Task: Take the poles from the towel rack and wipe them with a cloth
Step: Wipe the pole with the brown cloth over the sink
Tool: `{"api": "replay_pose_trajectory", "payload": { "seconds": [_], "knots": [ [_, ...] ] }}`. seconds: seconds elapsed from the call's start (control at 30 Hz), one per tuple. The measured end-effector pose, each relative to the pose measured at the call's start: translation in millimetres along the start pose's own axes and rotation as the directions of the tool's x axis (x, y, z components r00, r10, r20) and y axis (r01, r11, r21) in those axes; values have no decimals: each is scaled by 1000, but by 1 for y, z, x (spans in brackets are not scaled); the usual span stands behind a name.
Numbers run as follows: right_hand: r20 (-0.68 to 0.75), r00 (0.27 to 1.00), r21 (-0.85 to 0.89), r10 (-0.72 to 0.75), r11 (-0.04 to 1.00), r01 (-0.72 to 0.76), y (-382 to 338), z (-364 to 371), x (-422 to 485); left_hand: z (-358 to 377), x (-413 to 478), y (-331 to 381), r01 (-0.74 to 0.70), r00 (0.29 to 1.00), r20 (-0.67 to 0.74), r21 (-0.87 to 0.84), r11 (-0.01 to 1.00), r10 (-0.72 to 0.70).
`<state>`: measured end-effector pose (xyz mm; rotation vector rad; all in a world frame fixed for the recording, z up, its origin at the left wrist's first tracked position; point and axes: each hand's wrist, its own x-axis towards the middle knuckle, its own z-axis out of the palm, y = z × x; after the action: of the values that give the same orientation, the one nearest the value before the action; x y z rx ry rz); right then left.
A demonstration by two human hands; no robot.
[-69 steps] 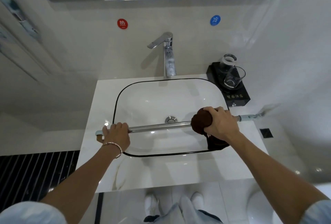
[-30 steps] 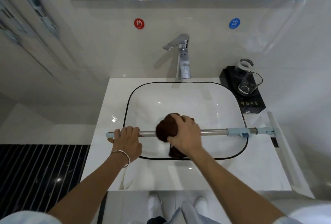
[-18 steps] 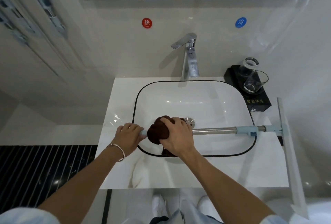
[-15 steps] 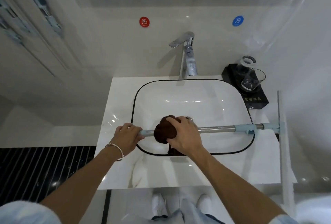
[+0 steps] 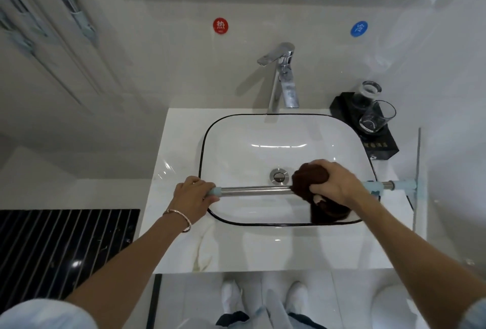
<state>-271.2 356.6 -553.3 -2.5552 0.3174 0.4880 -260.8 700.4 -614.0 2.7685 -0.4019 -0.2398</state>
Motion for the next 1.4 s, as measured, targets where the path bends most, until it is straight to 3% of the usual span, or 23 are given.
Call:
{"api": "replay_pose_trajectory", "payload": {
  "seconds": [0.23, 0.33, 0.4, 0.5, 0.73, 0.87, 0.93, 1.07, 1.23, 1.4],
  "knots": [
    [103, 940, 4, -326, 945, 327, -122, 88, -7, -7, 0, 5, 59, 998, 11, -31, 998, -59],
    [99, 924, -11, -370, 928, 373, -132, 100, -12, -6, 0, 2, 101, 994, 41, -13, 995, -100],
    [95, 920, -25, -380, 923, 384, -121, 96, -14, -6, 0, -1, 147, 989, 49, -110, 983, -143],
    [60, 945, -51, -320, 945, 323, -84, 71, -13, -9, -1, 3, 224, 974, 80, -225, 948, -211],
    [-123, 992, -3, 20, 1000, -20, 39, -13, -8, -13, -3, 6, 212, 976, 92, -213, 954, -196],
    [-166, 984, 22, 63, 998, -60, 42, -13, 0, -12, -4, 8, 185, 983, 34, -241, 953, -182],
    [-116, 992, 26, 54, 998, -51, 23, -5, -1, -10, -7, 9, 134, 990, -8, -210, 968, -138],
    [-31, 996, 13, -89, 996, 89, -34, 35, -13, 1, -11, 7, 78, 988, -118, -149, 986, -96],
    [-15, 947, -51, -321, 946, 320, -107, 92, -26, -2, -7, 13, 120, 983, -118, -163, 979, -140],
    [19, 933, -71, -360, 930, 360, -107, 92, -24, -5, -6, 14, 163, 981, -77, -167, 972, -177]
  ]
}}
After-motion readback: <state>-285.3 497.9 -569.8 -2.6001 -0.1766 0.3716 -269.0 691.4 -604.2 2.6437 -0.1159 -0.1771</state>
